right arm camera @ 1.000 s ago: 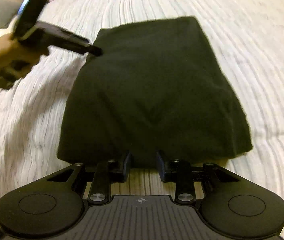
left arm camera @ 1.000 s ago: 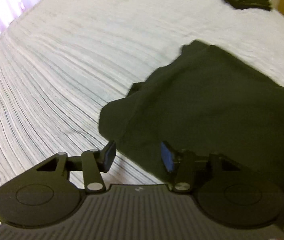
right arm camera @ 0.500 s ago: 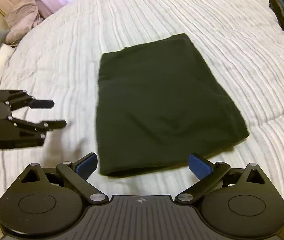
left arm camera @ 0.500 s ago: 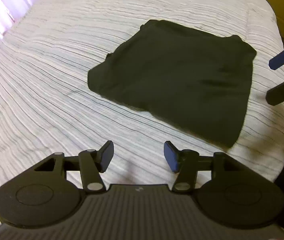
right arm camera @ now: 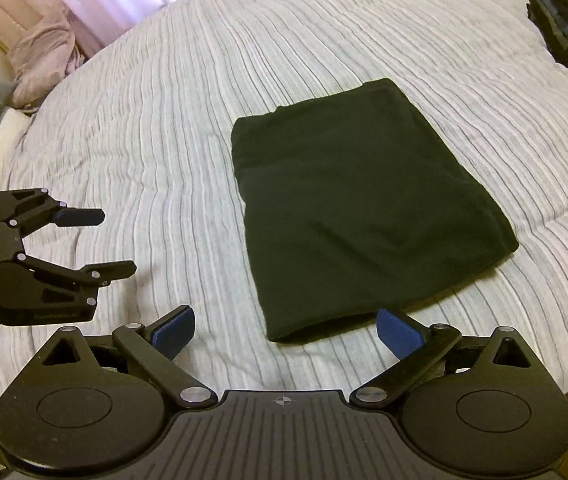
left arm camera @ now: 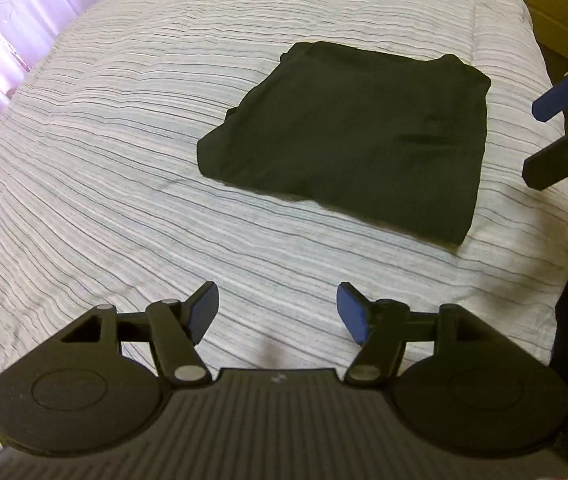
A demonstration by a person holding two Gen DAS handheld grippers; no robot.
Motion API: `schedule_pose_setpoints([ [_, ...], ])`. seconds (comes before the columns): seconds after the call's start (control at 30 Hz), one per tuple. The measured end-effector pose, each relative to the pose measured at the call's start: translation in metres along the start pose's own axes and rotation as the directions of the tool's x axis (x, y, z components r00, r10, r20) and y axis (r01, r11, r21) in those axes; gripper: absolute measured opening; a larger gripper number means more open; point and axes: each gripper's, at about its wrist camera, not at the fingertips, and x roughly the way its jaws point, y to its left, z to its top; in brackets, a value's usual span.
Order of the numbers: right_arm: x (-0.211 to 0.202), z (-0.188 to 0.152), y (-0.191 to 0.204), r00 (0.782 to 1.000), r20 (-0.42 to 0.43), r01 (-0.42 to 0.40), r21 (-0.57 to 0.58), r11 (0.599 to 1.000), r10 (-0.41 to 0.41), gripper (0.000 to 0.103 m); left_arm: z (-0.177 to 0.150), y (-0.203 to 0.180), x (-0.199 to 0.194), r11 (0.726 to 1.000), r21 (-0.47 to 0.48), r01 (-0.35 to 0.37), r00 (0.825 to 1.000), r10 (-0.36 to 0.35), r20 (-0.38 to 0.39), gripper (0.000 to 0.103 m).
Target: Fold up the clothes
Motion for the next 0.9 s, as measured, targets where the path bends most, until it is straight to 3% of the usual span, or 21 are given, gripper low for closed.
schedule_pose_setpoints([
  [0.2,-0.007,-0.009,0.016,0.997,0.067,0.033,-0.059,0.998,-0.029,0.1,-0.012,0.001,-0.003,1.0,0.02,-0.002,0.999,0.002,0.046,0.067],
  [0.33,-0.007,-0.014,0.032,0.992,0.105,0.086,-0.173,0.981,-0.068,0.1,-0.021,-0.006,-0.003,0.99,0.14,-0.02,0.993,0.003,0.117,0.077],
  [0.43,0.004,-0.02,0.04,0.99,0.096,0.121,-0.241,0.963,-0.1,0.1,-0.023,-0.009,0.004,0.965,0.259,-0.042,0.99,0.005,0.14,0.082],
  [0.63,0.03,-0.032,0.054,0.983,0.075,0.181,-0.373,0.91,-0.165,0.1,-0.024,-0.013,0.031,0.878,0.47,-0.094,0.985,0.014,0.172,0.084],
  [0.77,0.062,-0.039,0.058,0.975,0.082,0.22,-0.447,0.867,-0.205,0.099,-0.023,-0.016,0.055,0.796,0.593,-0.121,0.981,0.004,0.194,0.085],
  [0.8,0.071,-0.039,0.058,0.973,0.088,0.229,-0.457,0.859,-0.213,0.086,-0.023,-0.017,0.06,0.774,0.62,-0.128,0.98,0.001,0.2,0.085],
  [0.83,0.08,-0.039,0.059,0.971,0.093,0.238,-0.462,0.854,-0.22,0.065,-0.023,-0.017,0.066,0.753,0.644,-0.135,0.978,-0.001,0.207,0.085],
  [0.9,0.099,-0.039,0.061,0.967,0.102,0.255,-0.473,0.843,-0.235,0.062,-0.023,-0.019,0.077,0.719,0.678,-0.152,0.975,-0.004,0.223,0.085],
])
